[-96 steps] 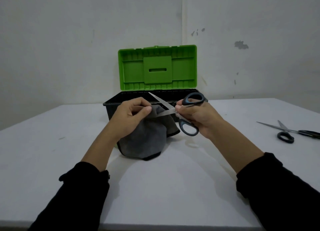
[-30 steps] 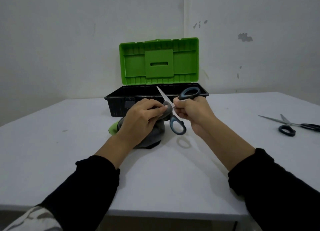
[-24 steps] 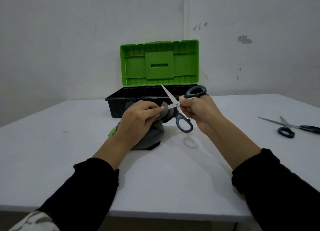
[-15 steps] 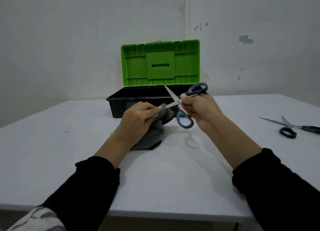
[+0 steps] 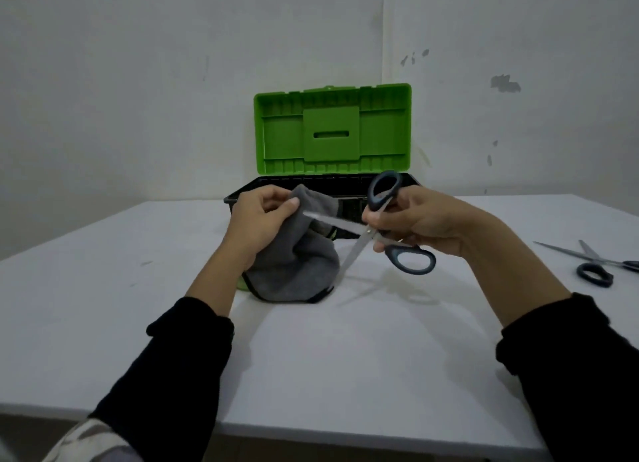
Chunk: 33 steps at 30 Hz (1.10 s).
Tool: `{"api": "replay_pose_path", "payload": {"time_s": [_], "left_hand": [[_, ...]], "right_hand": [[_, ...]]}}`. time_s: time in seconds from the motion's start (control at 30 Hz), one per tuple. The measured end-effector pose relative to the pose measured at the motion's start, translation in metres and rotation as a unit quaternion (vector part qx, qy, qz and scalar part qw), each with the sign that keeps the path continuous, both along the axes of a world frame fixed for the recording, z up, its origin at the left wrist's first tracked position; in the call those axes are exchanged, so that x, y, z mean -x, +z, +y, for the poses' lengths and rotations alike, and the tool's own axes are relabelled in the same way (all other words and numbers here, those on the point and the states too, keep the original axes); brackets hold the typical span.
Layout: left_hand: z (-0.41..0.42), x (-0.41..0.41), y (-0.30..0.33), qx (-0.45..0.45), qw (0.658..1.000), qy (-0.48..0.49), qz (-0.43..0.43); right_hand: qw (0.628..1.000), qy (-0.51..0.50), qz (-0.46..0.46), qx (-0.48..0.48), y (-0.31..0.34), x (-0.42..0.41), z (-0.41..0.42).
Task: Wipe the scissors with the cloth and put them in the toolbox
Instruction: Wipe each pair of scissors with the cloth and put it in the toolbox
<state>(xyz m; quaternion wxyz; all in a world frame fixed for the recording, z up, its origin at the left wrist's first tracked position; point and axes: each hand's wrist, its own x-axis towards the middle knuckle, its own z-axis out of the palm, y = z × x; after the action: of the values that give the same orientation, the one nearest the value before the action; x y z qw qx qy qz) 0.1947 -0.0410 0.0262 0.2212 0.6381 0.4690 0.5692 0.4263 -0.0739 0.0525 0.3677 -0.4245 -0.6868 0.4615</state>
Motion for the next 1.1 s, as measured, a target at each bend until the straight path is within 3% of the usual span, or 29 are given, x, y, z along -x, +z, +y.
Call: {"api": "replay_pose_path", "payload": {"time_s": [0.13, 0.2, 0.3, 0.43, 0.53, 0.67, 0.73, 0.83, 0.93, 1.1], "left_hand": [[-0.013, -0.007, 0.007, 0.004, 0.991, -0.12, 0.055], [-0.017, -0.01, 0.009, -0.007, 0.983, -0.142, 0.114], [-0.019, -0.013, 0.009, -0.018, 0.977, -0.166, 0.133], [-0.016, -0.014, 0.004, -0.048, 0.969, -0.125, 0.209], [-0.015, -0.015, 0.004, -0.019, 0.959, -0.121, 0.257], [-0.016, -0.019, 0.003, -0.027, 0.963, -0.129, 0.235], [-0.016, -0.023, -0.001, -0.056, 0.958, -0.111, 0.257], [-0.018, -0.028, -0.006, -0.14, 0.923, -0.016, 0.359], [-0.021, -0.026, -0.006, -0.141, 0.922, -0.011, 0.361], [-0.021, -0.031, -0.009, -0.131, 0.945, -0.06, 0.295]], "right_hand": [[0.997, 0.011, -0.061, -0.039, -0.005, 0.019, 0.007], [0.993, -0.027, -0.085, -0.079, -0.004, 0.022, 0.009], [0.978, -0.094, -0.104, -0.151, -0.003, 0.019, 0.012], [0.964, -0.103, -0.129, -0.209, -0.003, 0.022, 0.012], [0.954, -0.121, -0.137, -0.236, -0.003, 0.023, 0.012], [0.943, -0.142, -0.144, -0.266, -0.006, 0.026, 0.014], [0.945, -0.145, -0.136, -0.261, -0.007, 0.026, 0.013], [0.952, -0.146, -0.121, -0.241, -0.006, 0.019, 0.014], [0.95, -0.152, -0.128, -0.242, -0.002, 0.008, 0.012], [0.93, -0.15, -0.188, -0.278, -0.004, 0.022, 0.011]]}}
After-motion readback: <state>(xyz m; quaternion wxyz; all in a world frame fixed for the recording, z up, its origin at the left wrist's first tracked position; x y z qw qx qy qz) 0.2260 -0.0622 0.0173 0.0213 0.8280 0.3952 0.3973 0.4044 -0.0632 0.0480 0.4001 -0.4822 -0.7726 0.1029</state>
